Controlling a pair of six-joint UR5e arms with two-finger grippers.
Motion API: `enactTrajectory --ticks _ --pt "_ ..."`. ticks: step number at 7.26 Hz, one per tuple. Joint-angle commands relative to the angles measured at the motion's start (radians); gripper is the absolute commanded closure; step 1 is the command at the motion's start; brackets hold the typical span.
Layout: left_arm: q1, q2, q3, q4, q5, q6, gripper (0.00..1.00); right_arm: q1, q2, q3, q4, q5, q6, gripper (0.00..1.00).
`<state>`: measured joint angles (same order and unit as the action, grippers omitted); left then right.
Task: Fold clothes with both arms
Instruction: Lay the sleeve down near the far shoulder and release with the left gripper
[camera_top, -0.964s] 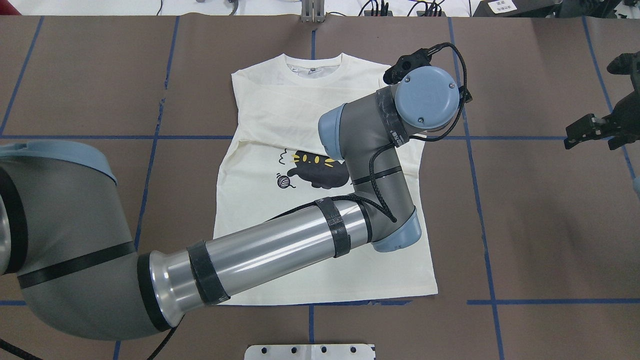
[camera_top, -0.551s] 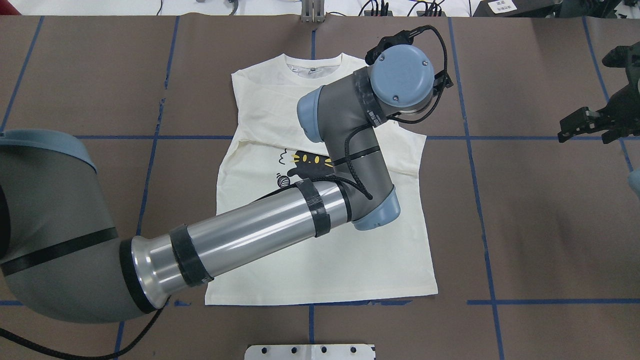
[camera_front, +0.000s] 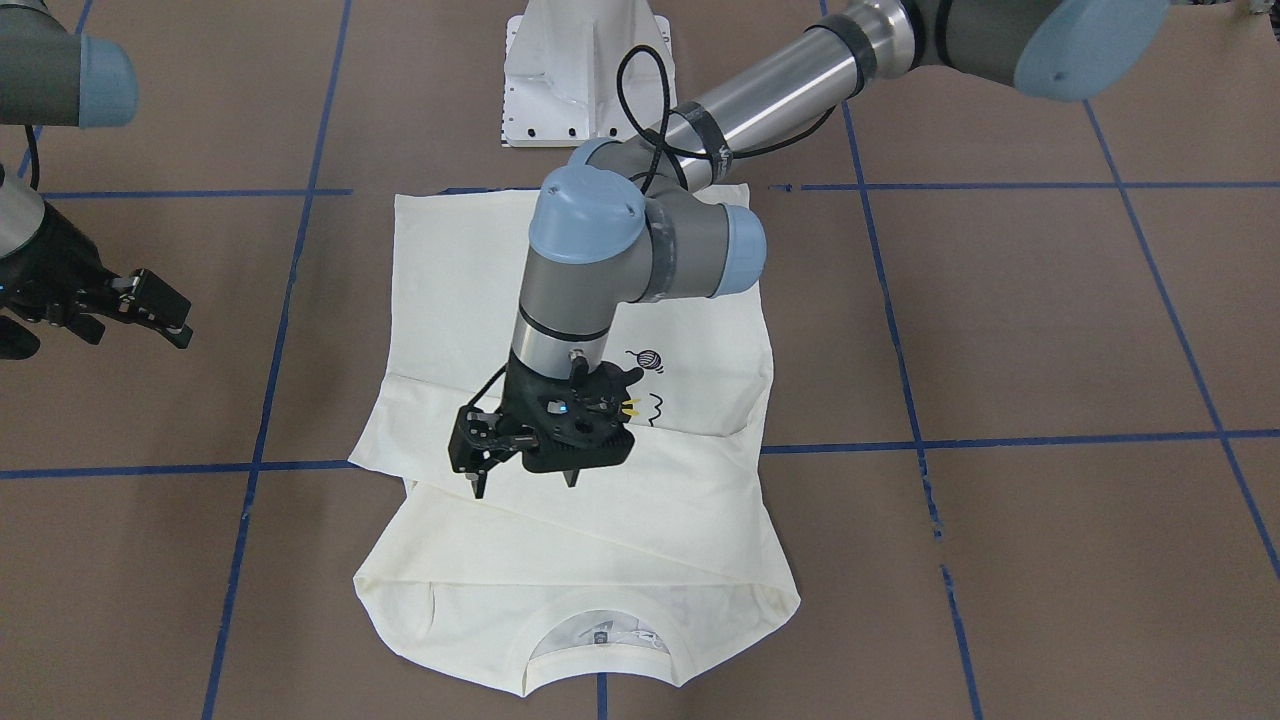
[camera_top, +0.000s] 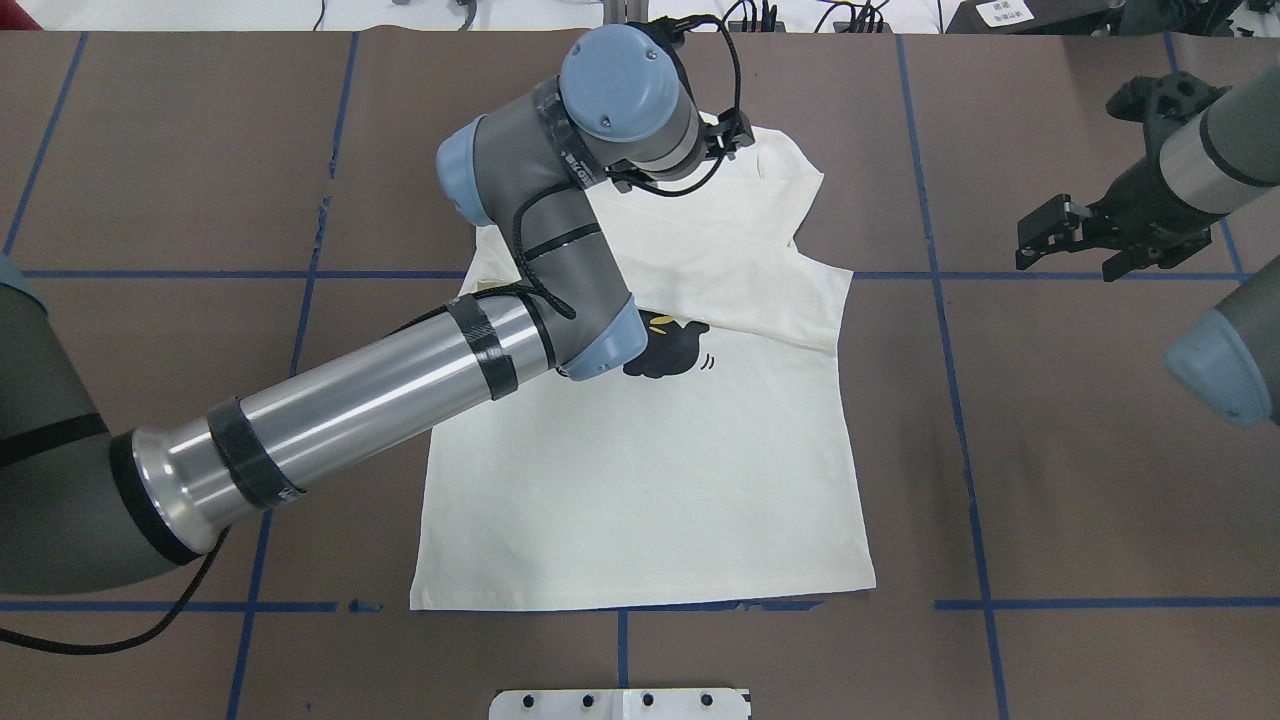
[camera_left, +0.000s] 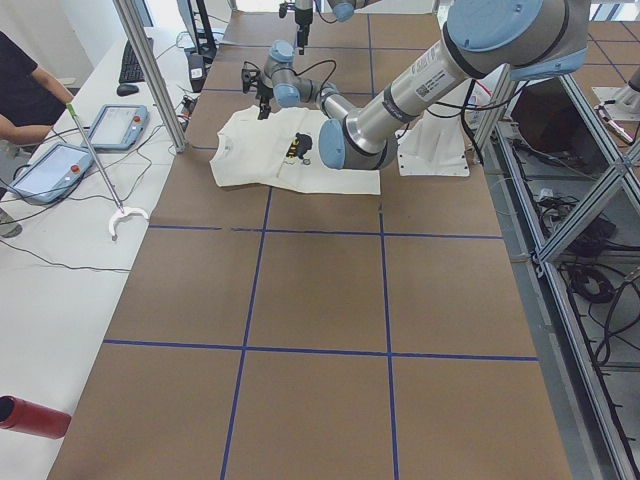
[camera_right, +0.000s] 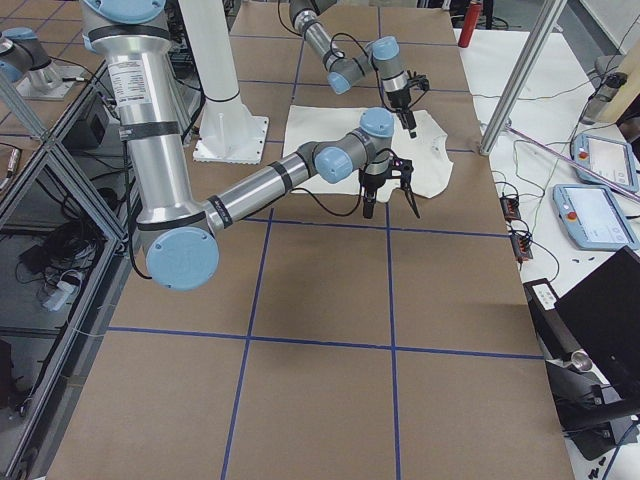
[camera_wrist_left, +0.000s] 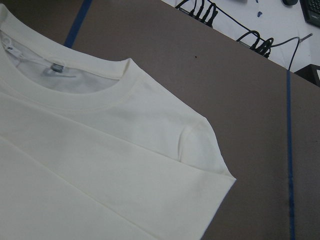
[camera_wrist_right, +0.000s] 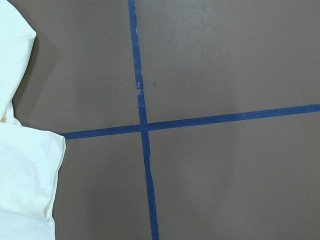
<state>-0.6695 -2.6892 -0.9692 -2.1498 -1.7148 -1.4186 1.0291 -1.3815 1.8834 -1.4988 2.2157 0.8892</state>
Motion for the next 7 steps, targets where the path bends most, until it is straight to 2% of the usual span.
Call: enactTrajectory --ticks 1,2,3,4,7 --pt "-0.057 0.067 -0.003 0.013 0.006 0.061 0.01 -0.012 0.015 -0.001 -0.001 -0.001 0.017 0.00" --pt "-0.080 0.089 0.001 0.037 0.045 0.078 0.01 -0.012 0.015 -0.003 -0.001 -0.001 0.016 0.00" --pt "-0.087 0.094 0.006 0.091 0.141 0.134 0.01 -0.012 0.016 -0.004 -0.001 0.001 0.016 0.00" --pt "-0.097 0.103 0.007 0.126 0.159 0.182 0.01 -0.015 0.016 -0.006 -0.001 0.001 0.017 0.00" --pt "-0.099 0.172 0.038 0.108 0.188 0.198 0.01 -0.017 0.018 -0.006 -0.001 0.001 0.017 0.00"
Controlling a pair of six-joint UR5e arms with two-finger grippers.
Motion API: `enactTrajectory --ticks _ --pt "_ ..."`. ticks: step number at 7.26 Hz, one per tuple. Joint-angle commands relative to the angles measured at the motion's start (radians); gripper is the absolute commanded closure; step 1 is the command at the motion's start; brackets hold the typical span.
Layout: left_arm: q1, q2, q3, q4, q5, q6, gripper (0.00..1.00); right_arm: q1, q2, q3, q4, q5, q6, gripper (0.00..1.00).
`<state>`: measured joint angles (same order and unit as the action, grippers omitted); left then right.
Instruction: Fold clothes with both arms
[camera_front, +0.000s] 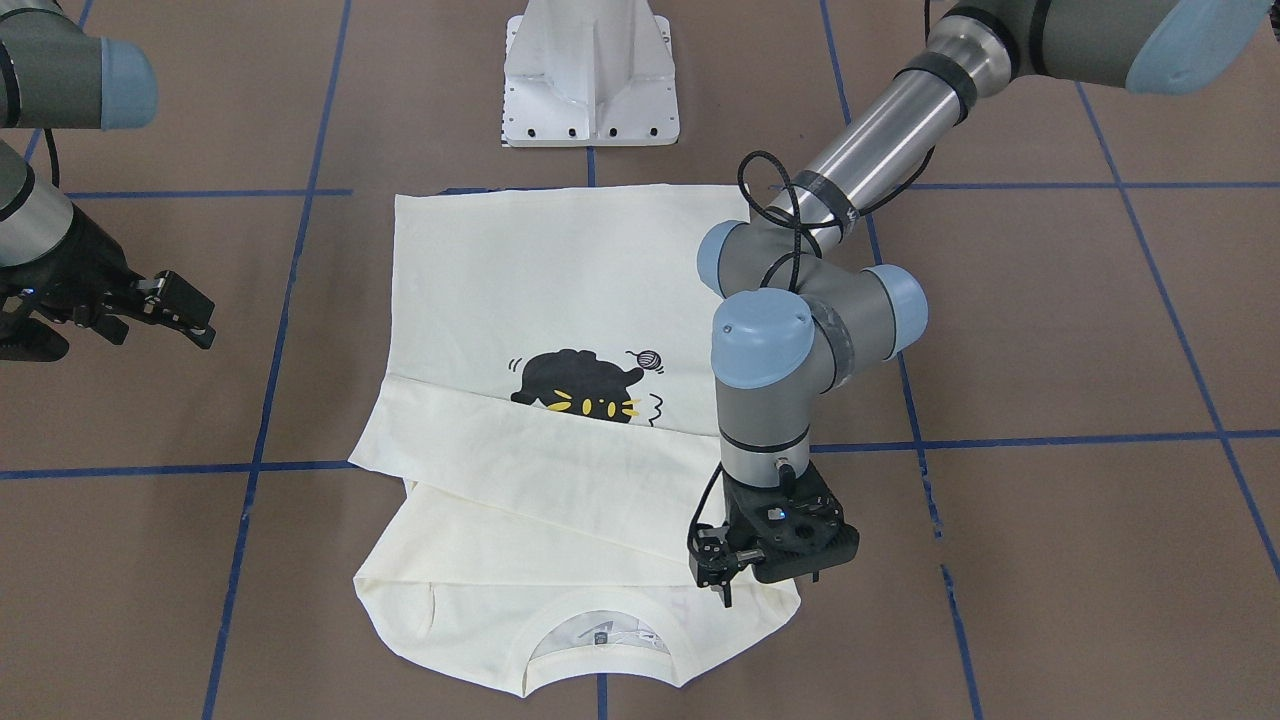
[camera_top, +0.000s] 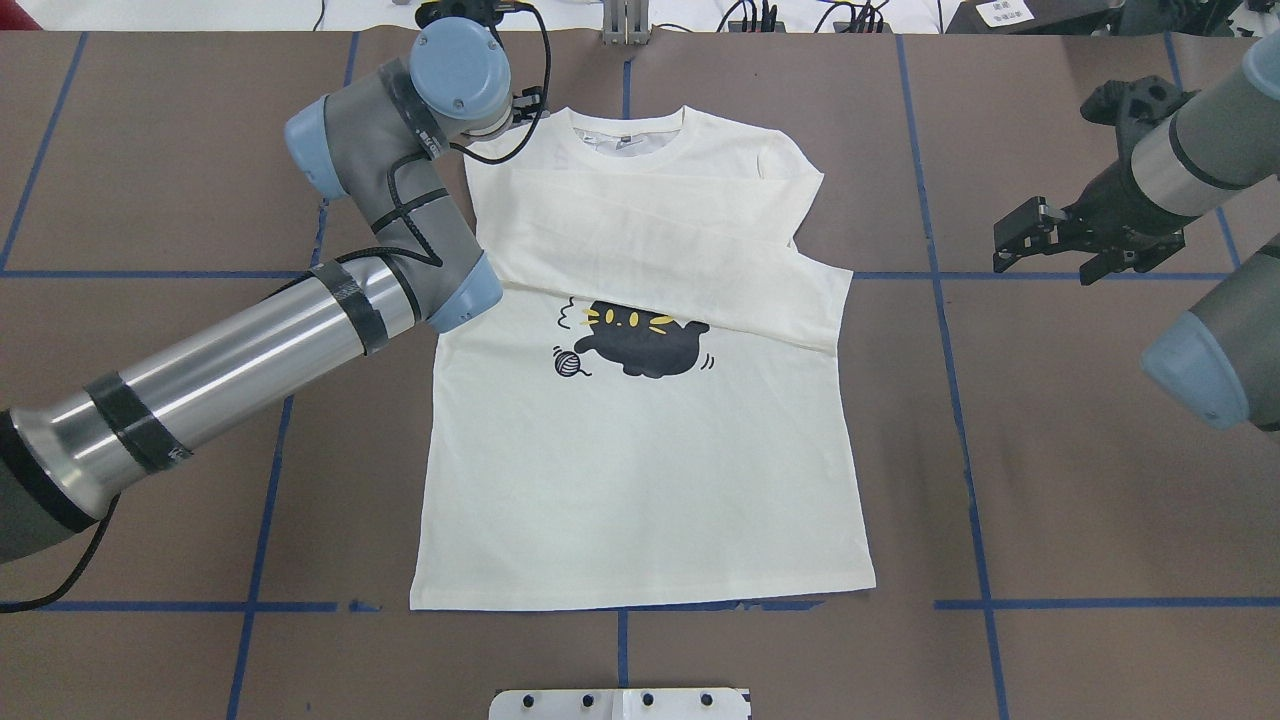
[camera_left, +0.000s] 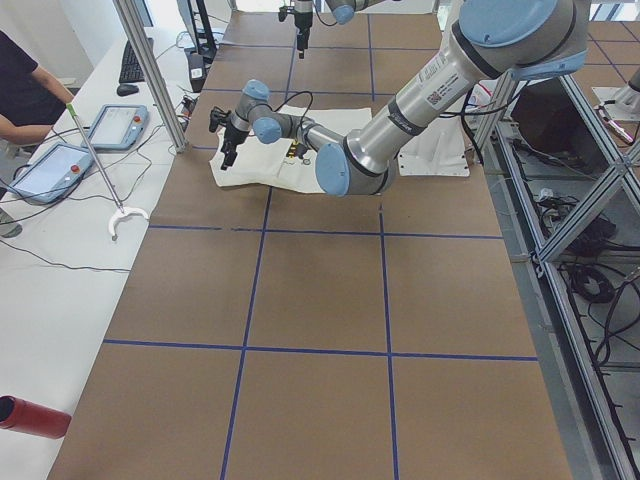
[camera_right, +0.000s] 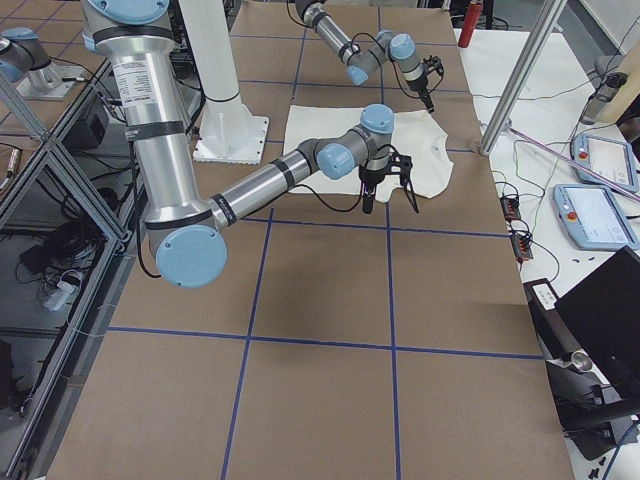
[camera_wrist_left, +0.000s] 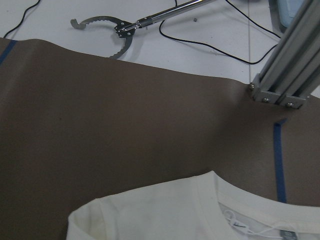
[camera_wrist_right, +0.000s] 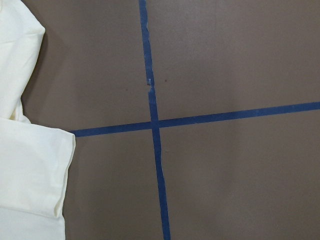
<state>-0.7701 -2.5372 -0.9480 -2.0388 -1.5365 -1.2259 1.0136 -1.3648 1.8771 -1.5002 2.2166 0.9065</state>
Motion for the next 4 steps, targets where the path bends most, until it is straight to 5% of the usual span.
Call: enactTrajectory --ticks 1,4 --pt "0.006 0.021 0.025 -0.012 0.007 0.003 0.03 -0.001 0.000 0.000 0.000 0.000 0.000 0.00" --pt "0.029 0.012 0.025 -0.015 0.001 0.002 0.19 -0.001 0.001 -0.003 0.000 0.000 0.000 0.00"
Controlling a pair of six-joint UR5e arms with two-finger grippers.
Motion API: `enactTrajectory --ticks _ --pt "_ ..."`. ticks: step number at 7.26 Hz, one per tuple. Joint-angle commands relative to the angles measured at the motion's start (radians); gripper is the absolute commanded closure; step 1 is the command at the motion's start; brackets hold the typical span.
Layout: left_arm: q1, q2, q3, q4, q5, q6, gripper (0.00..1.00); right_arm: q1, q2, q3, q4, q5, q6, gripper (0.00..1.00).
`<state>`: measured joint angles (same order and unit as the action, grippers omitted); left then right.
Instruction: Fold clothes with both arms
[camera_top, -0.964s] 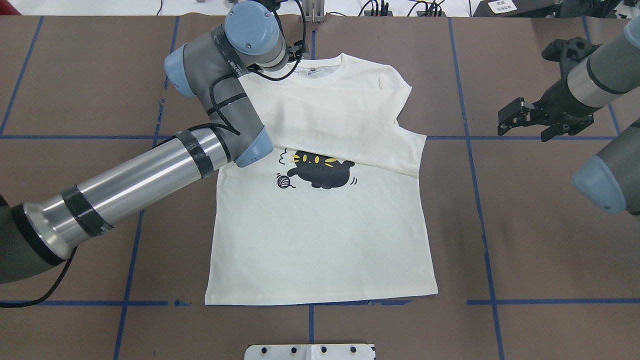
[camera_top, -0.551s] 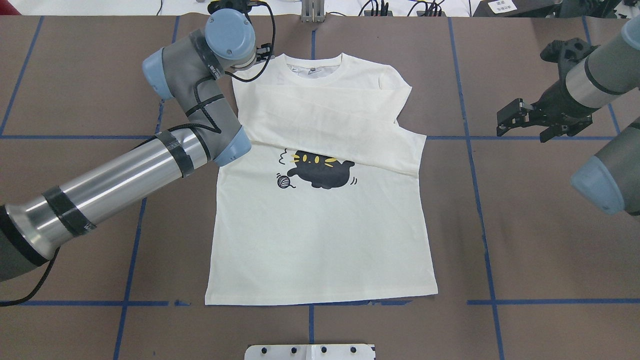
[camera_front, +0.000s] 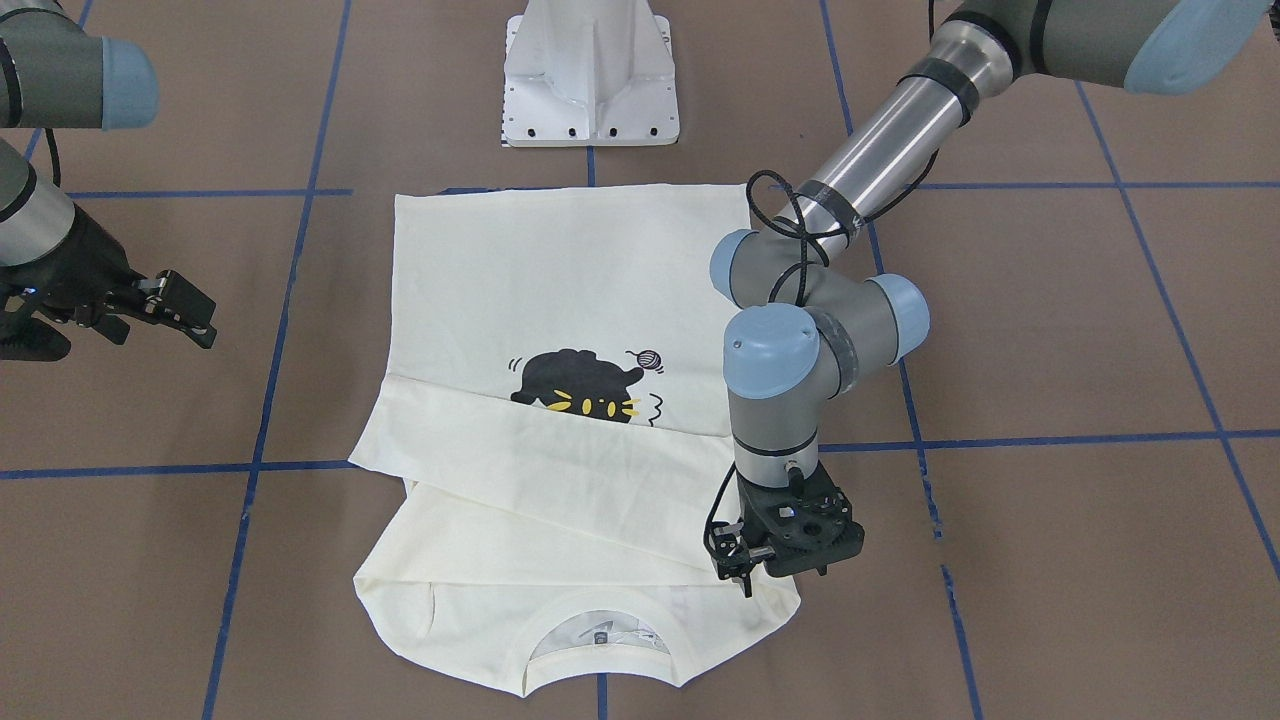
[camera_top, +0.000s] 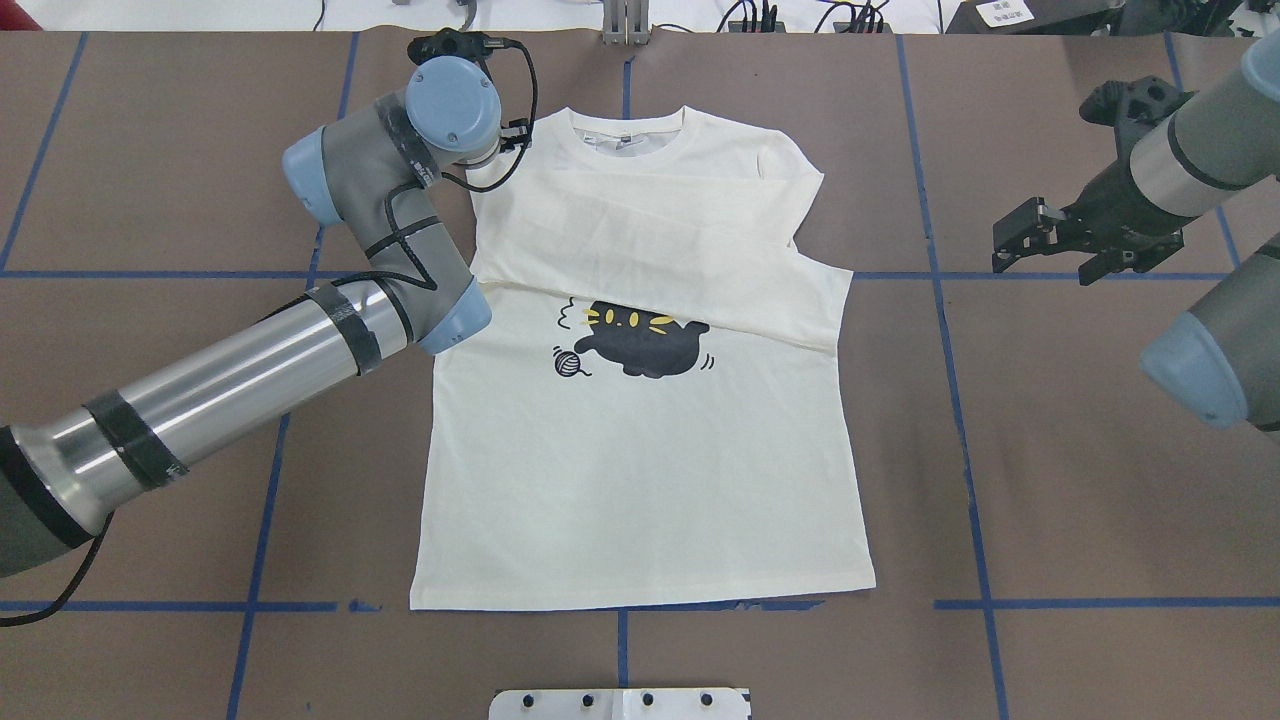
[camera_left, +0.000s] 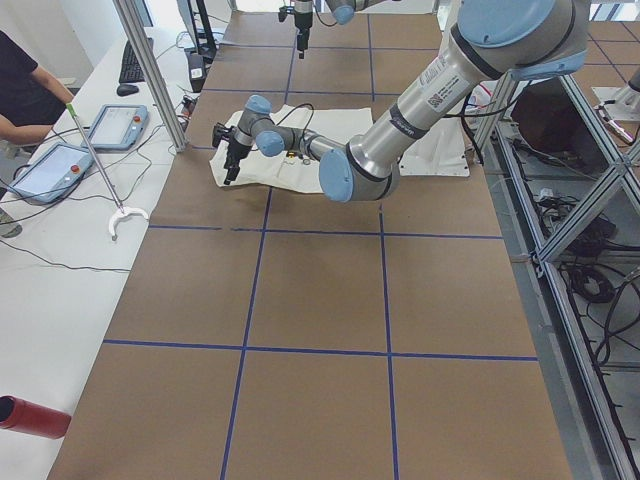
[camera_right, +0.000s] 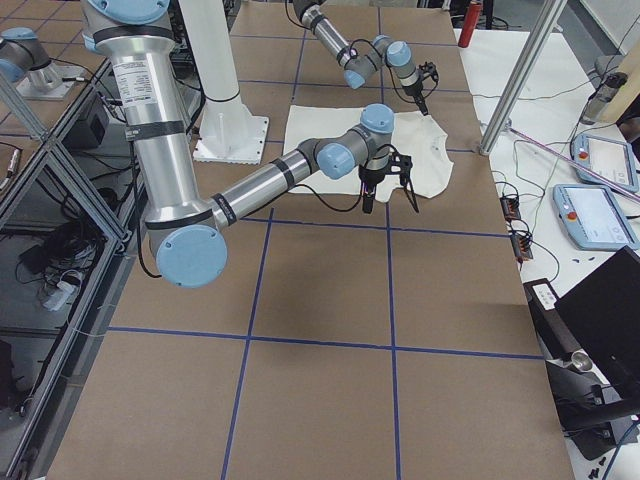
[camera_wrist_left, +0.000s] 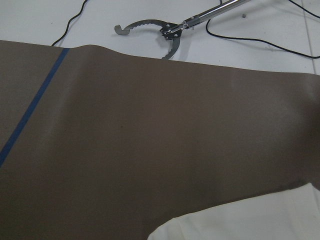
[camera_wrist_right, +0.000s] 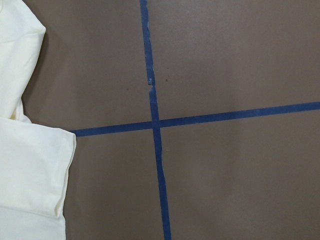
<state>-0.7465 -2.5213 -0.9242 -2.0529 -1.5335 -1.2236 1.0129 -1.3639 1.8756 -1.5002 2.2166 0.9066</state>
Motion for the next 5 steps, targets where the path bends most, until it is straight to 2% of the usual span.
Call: enactTrajectory --ticks 1,2,3,4,5 --pt "0.007 -0.002 0.001 -0.013 -0.002 -0.001 0.30 0.001 0.000 0.000 0.000 0.000 0.000 0.00" --pt "0.007 0.001 0.002 -0.013 -0.002 -0.001 0.50 0.001 0.000 0.000 0.000 0.002 0.000 0.00" --pt "0.007 0.003 0.008 -0.015 -0.002 0.001 0.79 0.000 0.000 -0.001 0.000 0.002 0.000 0.00" --pt "0.007 0.003 0.011 -0.023 -0.001 0.001 0.85 0.001 0.000 -0.003 0.000 0.002 0.000 0.00" --pt "0.007 0.003 0.018 -0.035 -0.002 0.001 0.85 0.001 0.000 -0.003 0.000 0.002 0.000 0.00"
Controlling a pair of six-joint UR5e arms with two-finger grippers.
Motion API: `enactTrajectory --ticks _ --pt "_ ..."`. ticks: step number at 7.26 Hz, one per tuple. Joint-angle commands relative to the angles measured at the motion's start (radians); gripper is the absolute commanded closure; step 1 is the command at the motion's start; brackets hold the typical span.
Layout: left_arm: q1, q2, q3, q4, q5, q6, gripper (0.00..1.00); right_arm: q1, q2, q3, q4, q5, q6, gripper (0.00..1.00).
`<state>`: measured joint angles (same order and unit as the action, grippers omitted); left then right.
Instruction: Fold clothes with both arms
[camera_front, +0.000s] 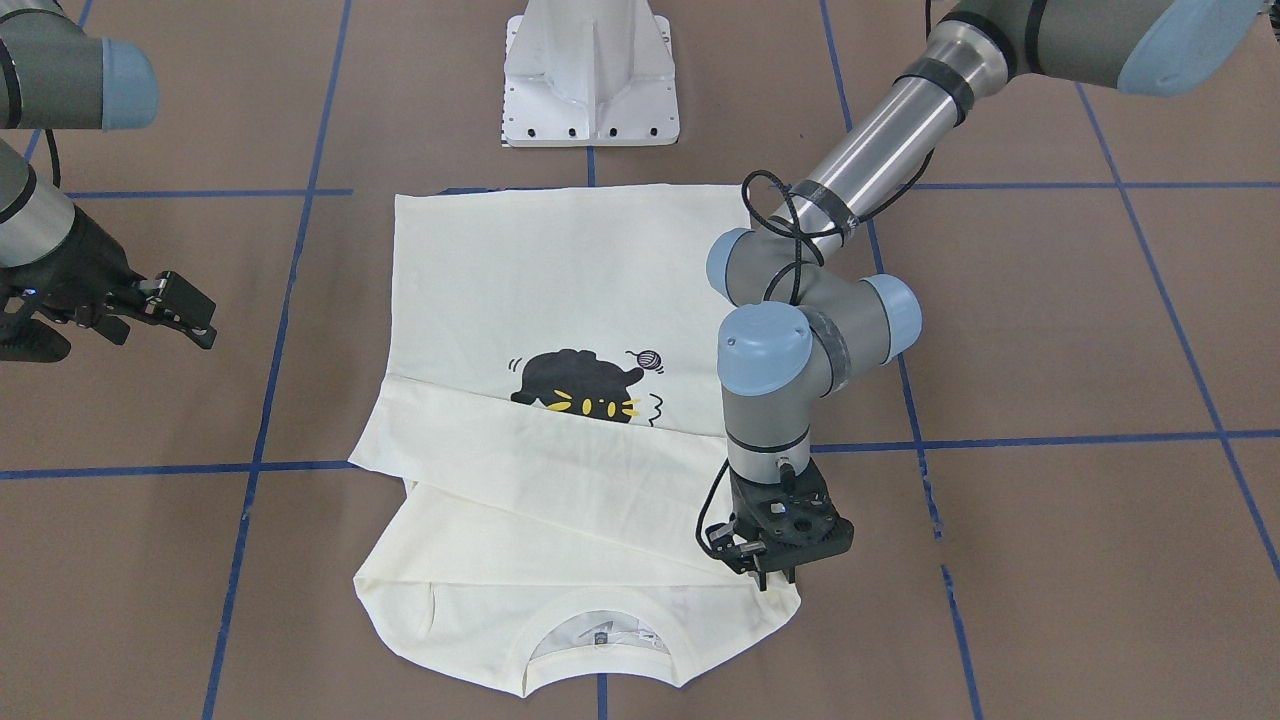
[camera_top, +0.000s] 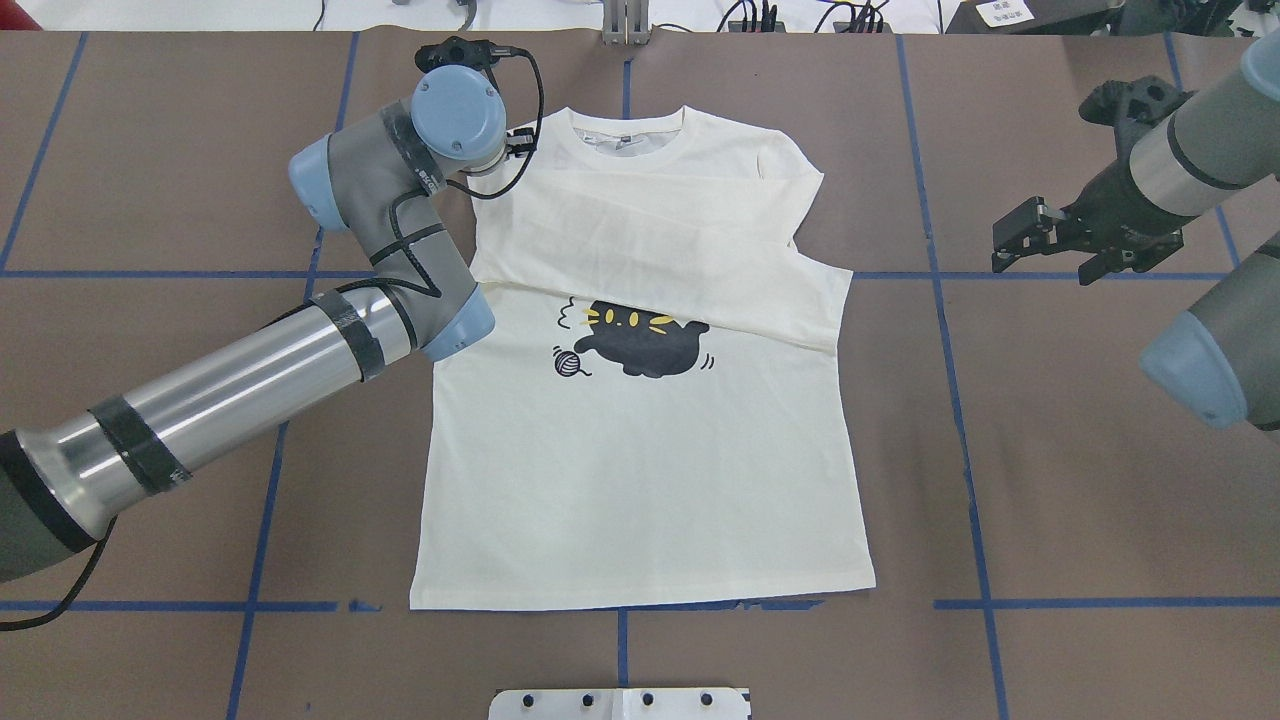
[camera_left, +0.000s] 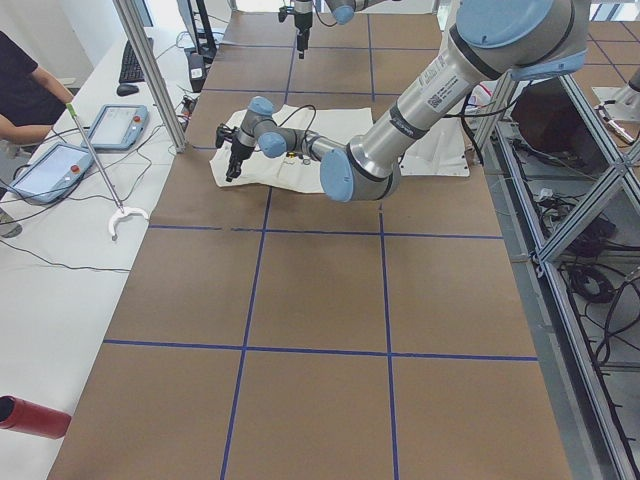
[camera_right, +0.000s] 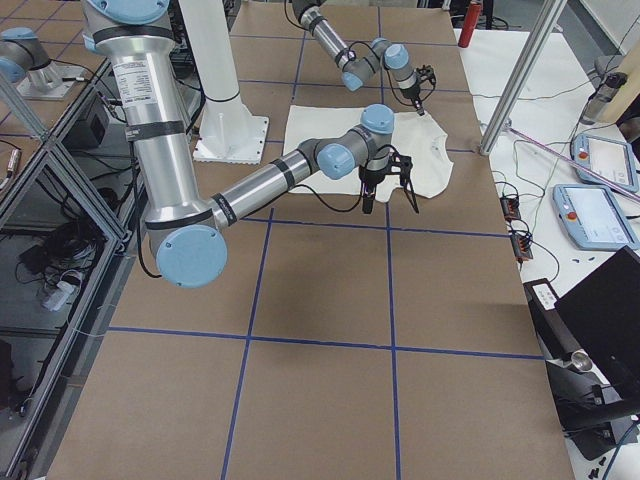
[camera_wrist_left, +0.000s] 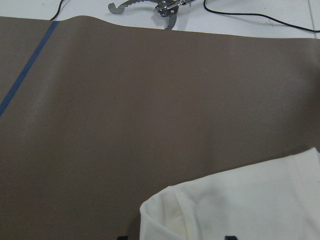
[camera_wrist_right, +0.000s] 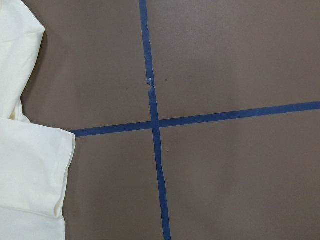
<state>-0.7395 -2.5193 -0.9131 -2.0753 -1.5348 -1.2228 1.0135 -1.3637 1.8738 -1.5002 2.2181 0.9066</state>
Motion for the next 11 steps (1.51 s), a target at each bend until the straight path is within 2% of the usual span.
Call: enactTrajectory --ticks 1,2,4,5,8,10,11 --pt "0.000 0.000 0.007 -0.014 -0.001 0.000 0.87 -0.001 0.000 -0.002 0.000 -0.001 0.000 0.00" --pt "0.000 0.000 0.008 -0.014 -0.001 0.000 1.00 -0.001 0.000 -0.002 0.000 -0.001 0.000 0.00" --pt "-0.009 0.002 0.008 -0.012 -0.001 0.002 1.00 -0.001 0.000 -0.004 0.000 0.000 0.000 0.00" --pt "-0.032 0.004 0.005 -0.014 0.001 0.062 1.00 -0.001 0.002 -0.004 0.000 0.000 0.000 0.00" --pt "-0.055 0.083 -0.006 -0.061 0.001 0.120 1.00 -0.003 0.015 -0.004 -0.008 0.000 0.000 0.00" --pt "-0.057 0.083 -0.006 -0.063 0.001 0.121 1.00 -0.003 0.015 -0.007 -0.009 0.000 0.000 0.00" --pt "-0.070 0.083 -0.006 -0.063 0.001 0.120 0.55 -0.003 0.015 -0.010 -0.006 -0.001 0.000 0.00"
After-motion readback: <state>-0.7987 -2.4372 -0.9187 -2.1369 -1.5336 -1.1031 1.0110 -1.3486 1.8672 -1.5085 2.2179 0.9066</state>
